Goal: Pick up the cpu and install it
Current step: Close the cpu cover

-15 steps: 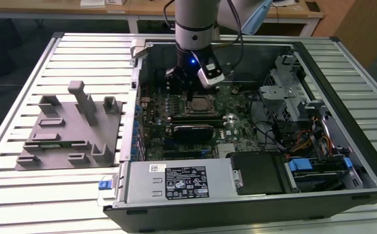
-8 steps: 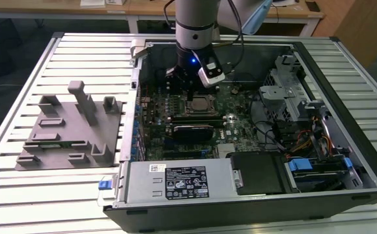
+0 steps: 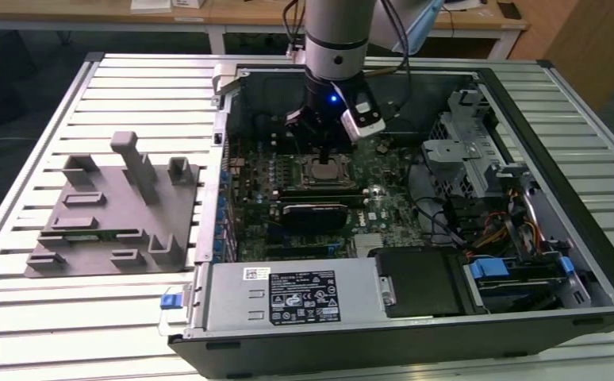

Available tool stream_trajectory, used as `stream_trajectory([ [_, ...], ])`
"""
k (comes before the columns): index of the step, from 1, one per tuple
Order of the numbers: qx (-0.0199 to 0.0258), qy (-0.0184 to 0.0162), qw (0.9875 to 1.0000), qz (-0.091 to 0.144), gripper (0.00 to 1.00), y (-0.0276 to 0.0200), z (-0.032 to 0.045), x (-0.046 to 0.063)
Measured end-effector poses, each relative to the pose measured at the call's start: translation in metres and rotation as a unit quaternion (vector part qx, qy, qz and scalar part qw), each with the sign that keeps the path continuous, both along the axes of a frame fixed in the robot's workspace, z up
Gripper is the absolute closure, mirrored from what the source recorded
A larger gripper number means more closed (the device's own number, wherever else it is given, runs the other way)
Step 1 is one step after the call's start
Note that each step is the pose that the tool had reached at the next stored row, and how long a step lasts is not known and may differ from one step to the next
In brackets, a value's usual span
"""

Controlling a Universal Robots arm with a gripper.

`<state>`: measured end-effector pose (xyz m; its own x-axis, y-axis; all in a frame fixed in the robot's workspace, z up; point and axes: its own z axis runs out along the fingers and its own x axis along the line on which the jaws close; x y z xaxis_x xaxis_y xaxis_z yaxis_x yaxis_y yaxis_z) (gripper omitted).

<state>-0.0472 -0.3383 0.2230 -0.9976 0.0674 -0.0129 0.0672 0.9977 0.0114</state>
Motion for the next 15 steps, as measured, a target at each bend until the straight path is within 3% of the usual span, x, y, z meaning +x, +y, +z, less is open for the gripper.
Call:
stream_trajectory([
  [2, 0.0000, 0.0000, 1.0000, 0.000, 0.89, 0.0000, 0.0000, 0.0042],
  [15, 0.0000, 0.0000, 1.0000, 0.000, 0.89, -0.0036, -0.0001, 0.0047],
])
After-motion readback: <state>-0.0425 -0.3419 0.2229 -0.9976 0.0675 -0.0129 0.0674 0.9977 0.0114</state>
